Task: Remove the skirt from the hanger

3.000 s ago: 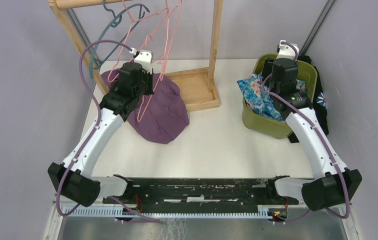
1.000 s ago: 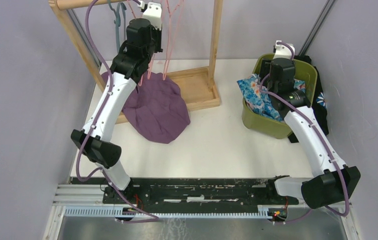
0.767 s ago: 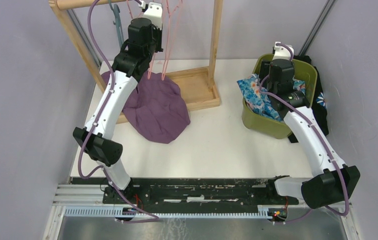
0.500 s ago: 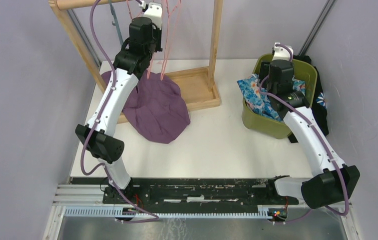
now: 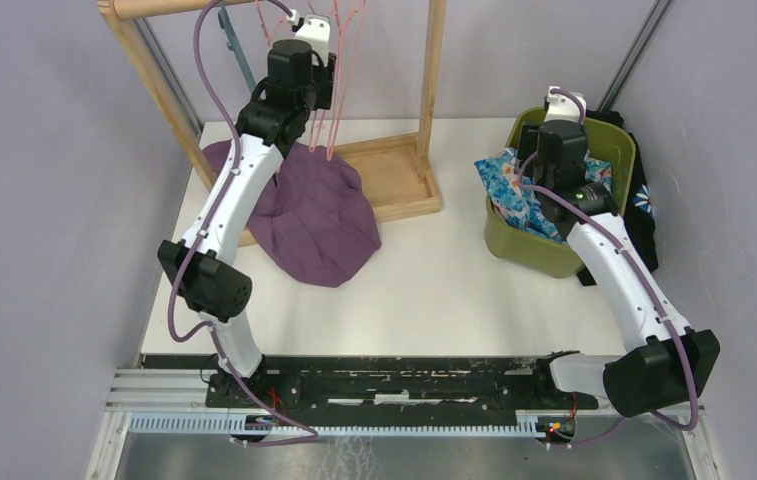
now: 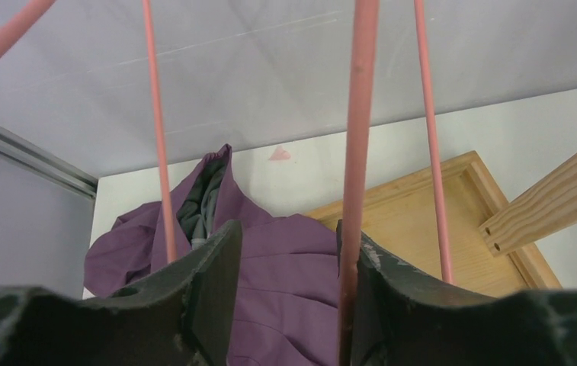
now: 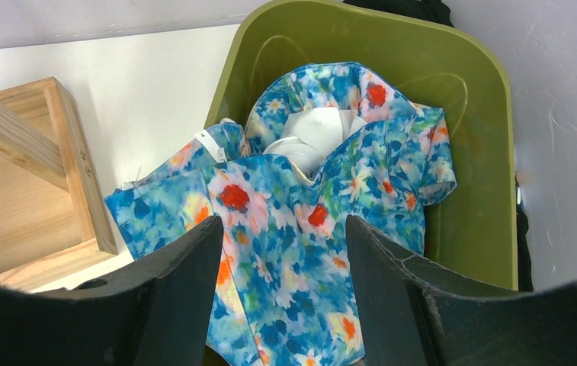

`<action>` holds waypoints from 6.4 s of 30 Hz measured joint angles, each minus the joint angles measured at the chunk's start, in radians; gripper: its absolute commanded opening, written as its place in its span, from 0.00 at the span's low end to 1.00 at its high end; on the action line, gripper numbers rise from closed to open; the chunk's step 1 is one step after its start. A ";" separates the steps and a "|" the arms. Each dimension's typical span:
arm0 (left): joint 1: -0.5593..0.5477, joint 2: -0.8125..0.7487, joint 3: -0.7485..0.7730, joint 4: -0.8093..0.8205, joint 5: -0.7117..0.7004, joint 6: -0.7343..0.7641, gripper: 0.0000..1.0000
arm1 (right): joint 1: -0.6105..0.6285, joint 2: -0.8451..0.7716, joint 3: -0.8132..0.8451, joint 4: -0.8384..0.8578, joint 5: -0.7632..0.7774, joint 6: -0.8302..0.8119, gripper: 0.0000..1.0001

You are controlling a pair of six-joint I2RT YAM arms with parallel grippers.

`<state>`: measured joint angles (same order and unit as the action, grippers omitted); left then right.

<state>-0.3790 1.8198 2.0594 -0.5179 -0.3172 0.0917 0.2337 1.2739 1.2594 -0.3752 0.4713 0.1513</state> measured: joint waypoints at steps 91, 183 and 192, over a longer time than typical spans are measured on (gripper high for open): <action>0.240 -0.336 -1.101 0.447 -0.062 -0.255 0.62 | 0.517 0.328 0.002 0.027 -0.252 -0.070 0.67; -0.275 -0.798 -1.057 0.087 0.026 -0.257 0.50 | 0.697 0.155 -0.088 0.245 -0.073 -0.336 0.01; -0.273 -0.660 -1.084 0.222 -0.074 -0.259 0.52 | 0.488 -0.076 -0.064 0.137 0.101 -0.333 0.01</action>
<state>-0.6521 1.1603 0.9752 -0.2958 -0.3912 -0.1673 0.7216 1.1976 1.1950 -0.2386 0.5728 -0.1818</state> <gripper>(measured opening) 0.524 0.036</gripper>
